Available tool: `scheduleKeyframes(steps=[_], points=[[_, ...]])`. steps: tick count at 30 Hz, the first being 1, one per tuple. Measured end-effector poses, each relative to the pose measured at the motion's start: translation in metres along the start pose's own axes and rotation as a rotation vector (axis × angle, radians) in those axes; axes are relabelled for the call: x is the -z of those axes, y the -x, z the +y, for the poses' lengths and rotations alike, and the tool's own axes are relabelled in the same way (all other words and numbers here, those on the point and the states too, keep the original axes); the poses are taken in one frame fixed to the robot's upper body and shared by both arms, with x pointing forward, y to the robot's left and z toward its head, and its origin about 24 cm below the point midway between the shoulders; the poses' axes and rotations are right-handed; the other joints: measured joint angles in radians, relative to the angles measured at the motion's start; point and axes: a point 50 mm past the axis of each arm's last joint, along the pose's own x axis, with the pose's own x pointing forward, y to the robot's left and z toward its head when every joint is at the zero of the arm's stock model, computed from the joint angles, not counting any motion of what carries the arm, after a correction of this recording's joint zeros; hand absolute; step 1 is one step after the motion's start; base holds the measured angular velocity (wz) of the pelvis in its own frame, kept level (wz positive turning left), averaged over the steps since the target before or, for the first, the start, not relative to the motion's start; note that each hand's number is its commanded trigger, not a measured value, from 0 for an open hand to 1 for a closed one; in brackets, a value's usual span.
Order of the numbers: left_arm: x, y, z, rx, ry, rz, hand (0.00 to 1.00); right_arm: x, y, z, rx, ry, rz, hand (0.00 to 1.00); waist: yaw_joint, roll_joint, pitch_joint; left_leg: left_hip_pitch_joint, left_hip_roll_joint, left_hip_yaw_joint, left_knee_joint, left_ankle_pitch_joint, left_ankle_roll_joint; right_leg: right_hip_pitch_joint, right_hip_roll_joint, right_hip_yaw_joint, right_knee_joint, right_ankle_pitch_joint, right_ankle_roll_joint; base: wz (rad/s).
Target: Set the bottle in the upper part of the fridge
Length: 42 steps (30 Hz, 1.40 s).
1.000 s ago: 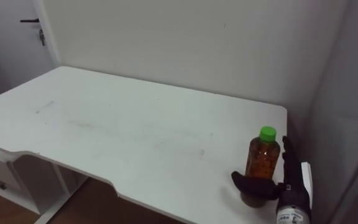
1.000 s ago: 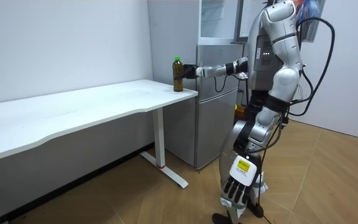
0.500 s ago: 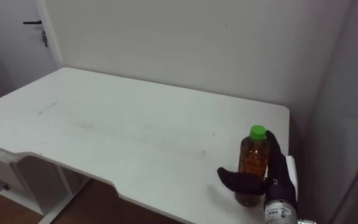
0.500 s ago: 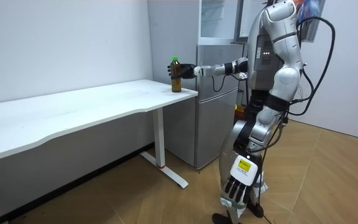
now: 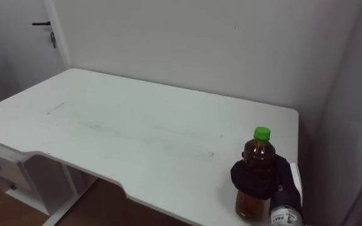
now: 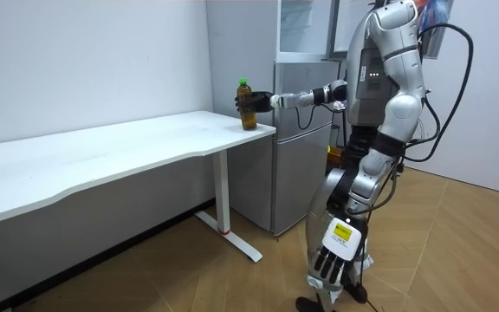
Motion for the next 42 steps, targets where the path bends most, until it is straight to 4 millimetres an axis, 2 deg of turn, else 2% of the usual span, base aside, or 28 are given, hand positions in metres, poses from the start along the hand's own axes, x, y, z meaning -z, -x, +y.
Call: scheduleKeyframes(steps=[11,20,23,25,27,31,33,36,38,42], points=[[-0.004,-0.001,0.002,-0.003,0.014,-0.009,0.00,0.000,-0.005,0.000,-0.003,0.005,0.011,1.00,0.000,-0.002,-0.0008,-0.010,0.000,-0.001,0.006,0.000,0.000,-0.007,0.000,-0.003,0.003,0.000,0.000,0.00],[-0.003,0.000,0.001,-0.018,0.019,-0.018,0.00,-0.002,-0.005,-0.001,-0.026,-0.060,0.035,1.00,-0.003,0.000,0.0003,-0.008,0.003,0.007,0.008,-0.001,0.002,-0.018,-0.003,0.011,0.015,-0.001,-0.001,-0.04],[-0.002,0.000,0.002,-0.021,0.019,-0.014,0.00,-0.004,-0.002,0.000,-0.065,-0.078,0.032,1.00,-0.006,-0.005,-0.0025,-0.008,0.004,0.014,0.008,-0.001,0.002,-0.029,-0.003,0.018,0.015,-0.001,-0.001,-0.07],[-0.001,0.000,0.003,-0.024,0.031,-0.009,0.00,-0.011,0.001,0.003,-0.102,-0.098,0.009,1.00,-0.008,-0.007,-0.0039,-0.007,0.007,0.023,0.005,-0.001,0.002,-0.037,-0.003,0.028,0.016,0.000,-0.002,-0.15],[0.001,0.000,0.006,-0.036,0.058,-0.007,0.00,-0.029,0.005,0.006,-0.131,-0.136,-0.058,1.00,-0.027,-0.010,-0.0058,-0.007,0.005,0.032,-0.003,0.000,0.003,-0.035,-0.004,0.032,0.024,0.001,-0.001,-0.06],[0.005,0.000,0.008,-0.043,0.079,0.001,0.00,-0.058,0.008,0.003,-0.169,-0.160,-0.173,1.00,-0.040,-0.013,-0.0060,0.043,0.003,0.054,-0.028,0.000,0.005,-0.008,-0.009,0.054,0.030,0.001,0.001,-0.15],[0.010,0.000,0.010,-0.053,0.101,0.015,0.00,-0.073,0.012,0.001,-0.195,-0.173,-0.237,1.00,-0.063,-0.028,-0.0119,0.071,0.003,0.057,-0.048,0.000,0.005,0.010,-0.010,0.054,0.030,0.000,0.002,-0.08],[0.012,0.000,0.012,-0.061,0.104,0.020,0.00,-0.094,0.016,-0.005,-0.210,-0.192,-0.328,1.00,-0.092,-0.050,-0.0122,0.087,0.005,0.066,-0.053,-0.001,0.005,0.021,-0.010,0.058,0.028,0.000,0.002,-0.08],[0.012,0.000,0.012,-0.062,0.103,0.018,0.00,-0.106,0.019,-0.009,-0.213,-0.211,-0.377,1.00,-0.094,-0.058,-0.0128,0.098,0.005,0.070,-0.061,-0.001,0.005,0.026,-0.008,0.073,0.028,0.000,0.003,-0.17],[0.017,0.000,0.011,-0.061,0.110,0.041,0.00,-0.124,0.026,-0.015,-0.255,-0.233,-0.448,1.00,-0.114,-0.059,-0.0139,0.131,0.008,0.072,-0.062,-0.006,0.005,0.053,0.001,0.089,0.001,0.009,0.005,-0.10]])
